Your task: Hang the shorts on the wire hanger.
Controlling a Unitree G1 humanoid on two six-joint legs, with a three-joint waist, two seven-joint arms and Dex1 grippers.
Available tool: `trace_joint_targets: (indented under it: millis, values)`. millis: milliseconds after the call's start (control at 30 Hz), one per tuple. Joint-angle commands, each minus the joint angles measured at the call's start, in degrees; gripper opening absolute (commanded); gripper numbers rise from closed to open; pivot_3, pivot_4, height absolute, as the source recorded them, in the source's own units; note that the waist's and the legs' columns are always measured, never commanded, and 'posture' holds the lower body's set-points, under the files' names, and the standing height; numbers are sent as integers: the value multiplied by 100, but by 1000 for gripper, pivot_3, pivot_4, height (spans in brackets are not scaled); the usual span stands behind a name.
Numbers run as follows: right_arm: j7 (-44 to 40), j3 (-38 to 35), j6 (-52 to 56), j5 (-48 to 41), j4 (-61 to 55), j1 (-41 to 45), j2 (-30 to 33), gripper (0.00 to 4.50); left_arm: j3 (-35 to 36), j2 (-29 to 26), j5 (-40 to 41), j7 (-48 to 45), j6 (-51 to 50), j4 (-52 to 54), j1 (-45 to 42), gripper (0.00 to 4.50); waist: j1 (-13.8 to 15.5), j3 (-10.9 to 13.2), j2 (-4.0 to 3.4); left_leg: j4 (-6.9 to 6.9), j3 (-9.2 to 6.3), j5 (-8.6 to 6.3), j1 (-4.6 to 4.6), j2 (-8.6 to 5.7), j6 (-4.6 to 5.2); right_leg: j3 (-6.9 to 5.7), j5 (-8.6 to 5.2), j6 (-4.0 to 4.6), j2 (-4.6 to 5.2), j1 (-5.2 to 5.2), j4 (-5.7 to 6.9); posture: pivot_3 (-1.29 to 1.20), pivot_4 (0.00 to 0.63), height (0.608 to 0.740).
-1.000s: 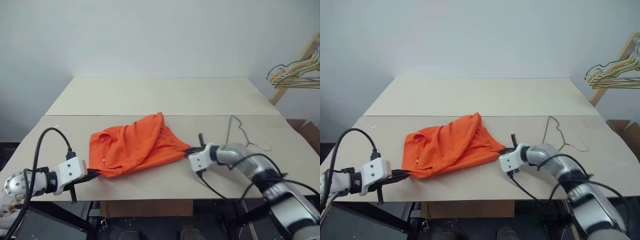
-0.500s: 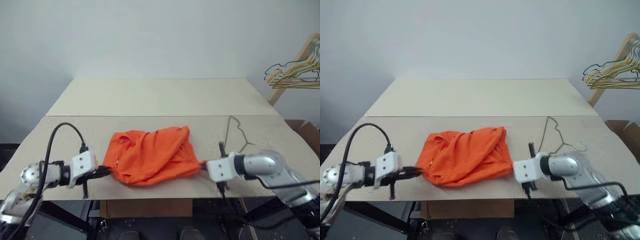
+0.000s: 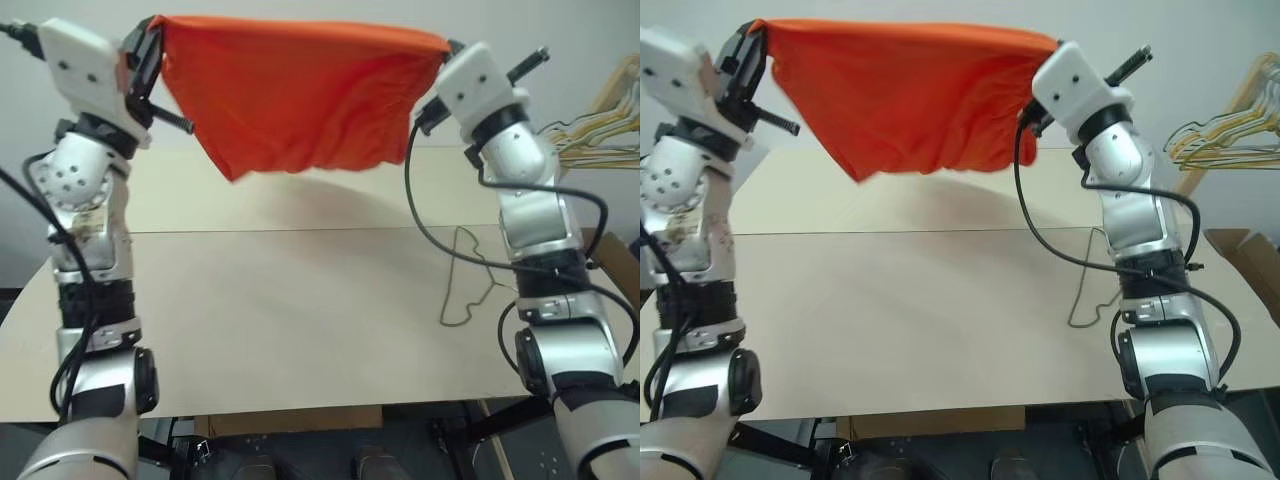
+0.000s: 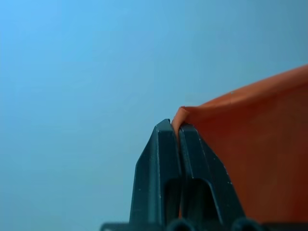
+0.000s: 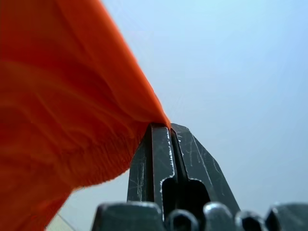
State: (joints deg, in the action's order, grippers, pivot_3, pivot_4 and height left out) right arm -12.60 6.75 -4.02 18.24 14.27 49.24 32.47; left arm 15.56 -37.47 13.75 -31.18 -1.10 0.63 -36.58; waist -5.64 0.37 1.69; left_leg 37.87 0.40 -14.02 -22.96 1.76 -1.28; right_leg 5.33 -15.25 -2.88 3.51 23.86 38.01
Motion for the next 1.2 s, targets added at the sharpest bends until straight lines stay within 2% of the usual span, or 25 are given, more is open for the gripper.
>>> trace_joint_targets:
  millis: [33, 67, 167, 200, 300, 367, 433, 533, 667, 800, 1000, 1100, 1200]
  values:
    - [-475, 278, -252, 223, -422, -842, 301, 35, 220, -570, 545, -1151, -273, 774, 1275, 0, -117, 3, -2, 1, -5, -13, 1, 0, 22, 2, -1, -2, 2, -4, -13, -43, 0, 740]
    - [-657, 432, -379, 280, -576, -1105, 372, 35, 167, -780, 736, -1571, -432, 1047, 1813, 0, -146, 13, -4, 5, -11, -17, -6, 1, 31, 8, -9, -15, 3, -13, -47, -43, 0, 740]
    - [-1134, 954, -882, 583, -818, -1724, 615, 35, -153, -1262, 584, -2420, -365, 1548, 3198, 0, -245, 45, -15, 24, -15, -4, -10, 1, 30, 10, -10, -16, 0, -12, -43, -35, 0, 740]
    - [-1242, 1096, -1025, 685, -849, -1867, 686, 35, -299, -1400, 354, -2548, -218, 1587, 3533, 0, -252, 55, -23, 25, -15, -3, 18, 2, 32, 15, -11, -14, -4, -38, -46, -28, 0, 740]
    - [-1532, 1383, -1462, 871, -858, -2111, 886, 35, -724, -1721, -239, -2794, 54, 1607, 4262, 0, -236, 76, -25, -7, 20, -4, 188, 17, 35, -5, -38, 2, -23, -199, -82, -20, 0, 740]
    - [-1999, 1519, -1737, 792, -947, -2266, 1125, 35, -932, -1877, -564, -2898, 172, 1612, 4618, 0, -169, 75, -25, -12, 7, -4, 203, 28, 35, -16, -68, -16, -36, -220, -90, -21, 0, 740]
    - [-2442, 1596, -2008, 681, -1032, -2374, 1394, 35, -988, -2006, -633, -3039, 140, 1703, 4919, 0, -106, 75, -25, -14, 7, -18, 186, 29, 48, -16, -57, 19, -36, -204, -87, -21, 0, 740]
    - [-3040, 1615, -2134, 442, -1220, -2497, 1673, 35, -958, -2170, -607, -3256, 113, 1894, 5270, 0, -14, 74, -23, -9, 17, -28, 150, 26, 61, -9, -57, 18, -28, -171, -87, -17, 0, 740]
    - [-3800, 1627, -2329, 68, -1468, -2657, 2030, 35, -839, -2350, -478, -3473, -85, 2190, 5599, 0, 34, 76, -22, -3, 34, -34, 160, 19, 67, 3, -52, 10, -17, -176, -84, -15, 0, 740]
    - [-4249, 1650, -2464, -192, -1601, -2735, 2125, 35, -766, -2466, -367, -3629, -327, 2473, 5800, 0, 58, 77, -18, -3, 40, -33, 192, 24, 68, 6, -51, 9, -23, -200, -83, -13, 0, 740]
    - [-4594, 1621, -2523, -254, -1694, -2864, 2150, 35, -707, -2545, -252, -3817, -660, 2768, 5937, 0, 140, 77, -17, -2, 47, -36, 183, 26, 72, 12, -53, 11, -26, -188, -84, -10, 0, 740]
    - [-4771, 1539, -2504, -346, -1732, -2916, 2253, 686, -701, -2588, -205, -3915, -673, 2797, 5950, 651, 182, 77, -17, -2, 53, -36, 185, 26, 72, 15, -53, 11, -25, -187, -83, -11, 0, 740]
    - [-5087, 1370, -2346, -817, -1883, -3055, 2477, 1736, -588, -2540, -100, -3932, -660, 2842, 5944, 1650, 231, 78, -16, -1, 57, -35, 187, 26, 72, 16, -52, 11, -24, -188, -83, -8, 0, 740]
